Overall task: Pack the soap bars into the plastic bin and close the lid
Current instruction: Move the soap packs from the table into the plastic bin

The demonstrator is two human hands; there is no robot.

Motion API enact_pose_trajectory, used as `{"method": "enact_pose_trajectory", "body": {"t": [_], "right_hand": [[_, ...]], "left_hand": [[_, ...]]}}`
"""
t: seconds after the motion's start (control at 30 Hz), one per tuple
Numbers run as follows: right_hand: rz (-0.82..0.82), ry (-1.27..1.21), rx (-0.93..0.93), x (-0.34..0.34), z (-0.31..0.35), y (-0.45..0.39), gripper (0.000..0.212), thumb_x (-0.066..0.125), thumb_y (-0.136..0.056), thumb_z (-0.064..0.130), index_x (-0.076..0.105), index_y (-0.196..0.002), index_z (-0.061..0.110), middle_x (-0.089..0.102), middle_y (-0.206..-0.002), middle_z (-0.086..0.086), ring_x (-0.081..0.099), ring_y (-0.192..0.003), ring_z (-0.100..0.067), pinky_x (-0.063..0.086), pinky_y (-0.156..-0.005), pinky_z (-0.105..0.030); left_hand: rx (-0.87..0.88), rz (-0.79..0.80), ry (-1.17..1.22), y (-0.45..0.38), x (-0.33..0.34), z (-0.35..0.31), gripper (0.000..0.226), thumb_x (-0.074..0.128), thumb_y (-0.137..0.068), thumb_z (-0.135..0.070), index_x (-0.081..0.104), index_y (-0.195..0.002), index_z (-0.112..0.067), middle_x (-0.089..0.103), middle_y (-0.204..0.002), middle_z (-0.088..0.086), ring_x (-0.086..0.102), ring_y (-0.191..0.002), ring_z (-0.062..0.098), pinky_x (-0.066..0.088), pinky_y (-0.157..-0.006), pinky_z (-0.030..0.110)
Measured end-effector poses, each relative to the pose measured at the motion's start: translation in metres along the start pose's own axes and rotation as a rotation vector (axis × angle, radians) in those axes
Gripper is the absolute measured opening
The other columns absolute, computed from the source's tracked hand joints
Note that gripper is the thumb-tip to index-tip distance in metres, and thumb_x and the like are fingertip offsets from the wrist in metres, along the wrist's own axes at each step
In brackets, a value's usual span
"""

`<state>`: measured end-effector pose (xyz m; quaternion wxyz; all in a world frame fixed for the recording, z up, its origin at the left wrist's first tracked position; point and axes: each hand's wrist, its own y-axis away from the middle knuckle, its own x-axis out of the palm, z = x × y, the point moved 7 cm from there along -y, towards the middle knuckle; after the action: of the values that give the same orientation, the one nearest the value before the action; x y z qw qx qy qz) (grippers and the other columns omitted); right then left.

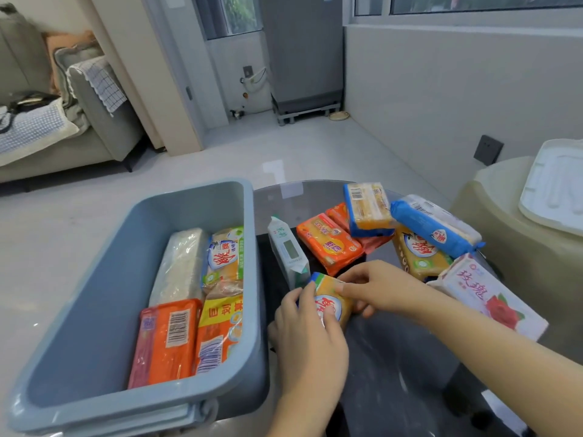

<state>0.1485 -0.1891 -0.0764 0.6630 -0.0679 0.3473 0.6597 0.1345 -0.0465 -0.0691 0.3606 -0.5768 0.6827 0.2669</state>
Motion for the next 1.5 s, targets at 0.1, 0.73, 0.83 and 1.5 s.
{"method": "enact_pose_trajectory", "body": {"t": [0.1,0.73,0.83,1.5], "right_hand": [[0.046,-0.116,0.044,0.006,-0.004,-0.002,0.023,0.057,-0.088,0.035,0.062,-0.106,0.022,0.067,-0.081,0.008,0.065,-0.069,-0.007,0.051,-0.053,-0.014],[-0.111,-0.303,0.011,-0.028,-0.010,0.052,0.019,0.063,-0.084,0.035,0.054,-0.099,0.027,0.068,-0.087,-0.001,0.064,-0.065,-0.011,0.047,-0.048,-0.019],[-0.212,-0.407,0.006,-0.040,-0.015,0.063,0.015,0.063,-0.084,0.033,0.055,-0.094,0.027,0.069,-0.084,-0.002,0.064,-0.061,-0.010,0.047,-0.046,-0.019],[-0.657,-0.698,-0.039,-0.136,-0.052,0.084,0.020,0.057,-0.087,0.032,0.057,-0.105,0.023,0.072,-0.072,0.005,0.069,-0.051,-0.010,0.035,-0.031,-0.012]], "left_hand": [[0.006,-0.039,0.091,0.002,-0.001,0.001,0.042,0.041,-0.093,-0.028,0.041,-0.135,-0.033,0.041,-0.137,-0.013,0.035,-0.125,0.008,0.026,-0.104,0.026],[0.153,-0.051,0.473,0.014,-0.004,-0.020,0.032,0.057,-0.090,-0.027,0.047,-0.117,-0.041,0.047,-0.120,-0.017,0.051,-0.116,0.008,0.053,-0.088,0.025],[0.187,-0.078,0.449,0.017,-0.007,-0.028,0.037,0.056,-0.090,-0.032,0.044,-0.125,-0.038,0.040,-0.128,-0.015,0.043,-0.125,0.011,0.049,-0.097,0.033],[-0.141,0.178,0.980,-0.069,0.037,-0.129,0.024,0.065,-0.085,-0.034,0.063,-0.101,-0.016,0.072,-0.094,0.001,0.071,-0.083,0.013,0.057,-0.065,0.025]]}}
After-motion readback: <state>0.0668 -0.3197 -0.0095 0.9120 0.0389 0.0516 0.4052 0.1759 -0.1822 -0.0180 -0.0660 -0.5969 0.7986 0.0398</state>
